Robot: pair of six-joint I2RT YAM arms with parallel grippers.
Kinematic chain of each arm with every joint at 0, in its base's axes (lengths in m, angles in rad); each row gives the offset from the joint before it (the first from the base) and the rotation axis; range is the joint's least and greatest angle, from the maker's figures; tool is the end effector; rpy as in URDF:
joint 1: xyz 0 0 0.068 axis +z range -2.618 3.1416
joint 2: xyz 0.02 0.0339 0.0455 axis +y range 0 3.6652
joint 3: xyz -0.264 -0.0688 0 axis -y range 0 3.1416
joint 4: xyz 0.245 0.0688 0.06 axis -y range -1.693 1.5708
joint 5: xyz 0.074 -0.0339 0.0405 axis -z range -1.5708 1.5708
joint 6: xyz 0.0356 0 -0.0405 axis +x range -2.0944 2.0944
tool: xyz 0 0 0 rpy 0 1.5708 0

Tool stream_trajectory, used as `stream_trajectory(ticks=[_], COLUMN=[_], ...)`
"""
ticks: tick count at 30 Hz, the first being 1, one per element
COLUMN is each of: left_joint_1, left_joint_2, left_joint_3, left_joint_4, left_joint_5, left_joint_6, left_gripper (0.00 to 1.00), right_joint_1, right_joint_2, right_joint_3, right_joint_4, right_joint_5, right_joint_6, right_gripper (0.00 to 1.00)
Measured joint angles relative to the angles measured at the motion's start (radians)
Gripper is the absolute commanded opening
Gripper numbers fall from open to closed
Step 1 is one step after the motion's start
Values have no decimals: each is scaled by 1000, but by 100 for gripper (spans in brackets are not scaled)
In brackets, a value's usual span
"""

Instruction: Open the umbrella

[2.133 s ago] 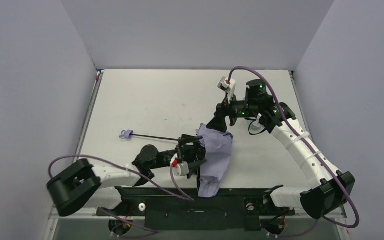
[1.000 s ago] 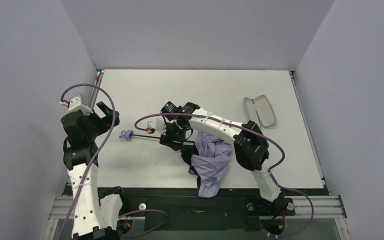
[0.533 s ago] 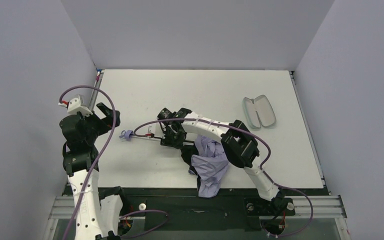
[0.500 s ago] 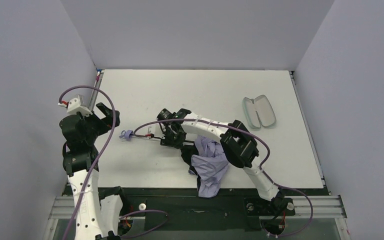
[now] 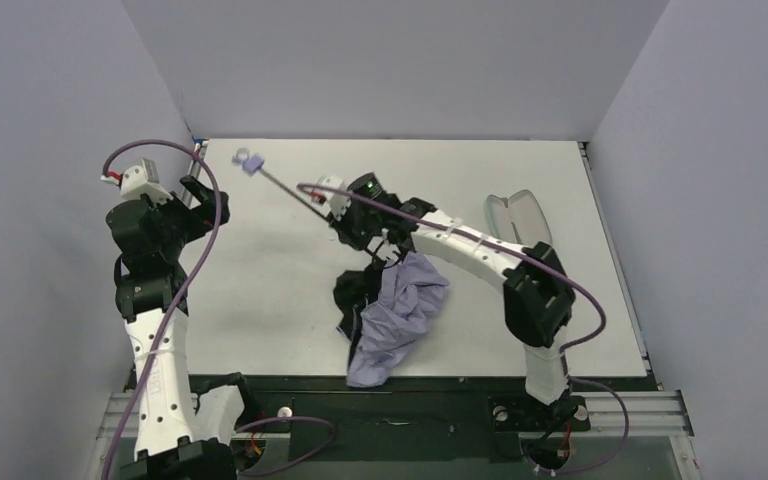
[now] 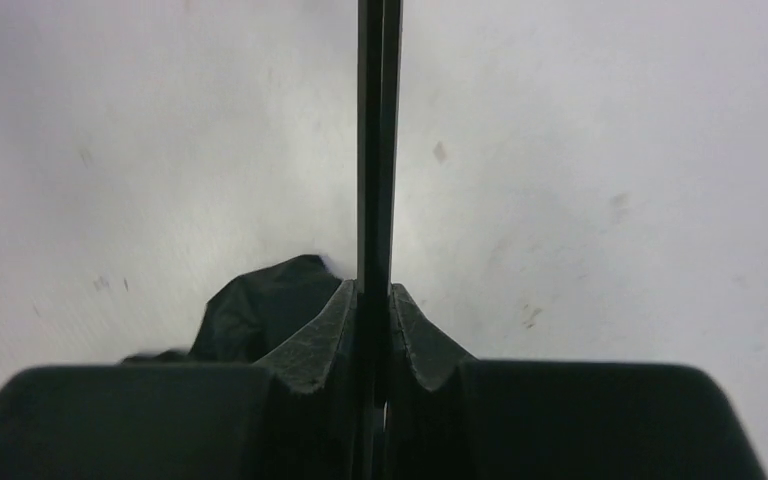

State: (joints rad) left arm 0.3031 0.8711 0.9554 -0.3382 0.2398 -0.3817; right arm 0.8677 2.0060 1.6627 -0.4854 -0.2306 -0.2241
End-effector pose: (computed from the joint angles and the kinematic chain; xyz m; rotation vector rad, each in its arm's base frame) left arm 0.1878 0.0499 0.3686 -0.4508 1.7693 -0.2741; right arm 0.2884 0.3528 0.2468 -1.3652 2.0349 0.5702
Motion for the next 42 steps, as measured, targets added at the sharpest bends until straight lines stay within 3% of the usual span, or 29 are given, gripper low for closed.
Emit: stream_trajectory(ticks=[7,14,17,23,28,31,33,37,42], left_joint_1=[0,-18,-85,-330,-460,-560,-618,-752,-875], left_joint_2=[95,141,137,106,62,77,93,133,202], left_joint_3=[85,124,124,117,76,63,60,59,60], left_joint_4=[98,135,138,103,102,89,79,80,107], left_joint_5=[49,154,211,327,390,395,389,363,286], left_joint_6=[8,77,154,402,542,627,670,727,763], left_gripper=[97,97,97,99,66,63,64,87,87], right_joint_1=[-140,-140,-140,-132,-102,-97,-101,-106,-87], right_joint_2=[-284,-545,-558,-461,-455,-458,-466,-476,-488], right_joint_3=[-43,-306,-349,-341,-372,-372,-370,-336,-314], right_joint_4=[392,672,743,761,767,784,789,788,785], right_joint_5=[-38,58,101,119,176,240,294,384,438], right_joint_6=[278,296,300,314,320,354,372,407,441], right_gripper=[0,0,0,0,0,0,0,0,0])
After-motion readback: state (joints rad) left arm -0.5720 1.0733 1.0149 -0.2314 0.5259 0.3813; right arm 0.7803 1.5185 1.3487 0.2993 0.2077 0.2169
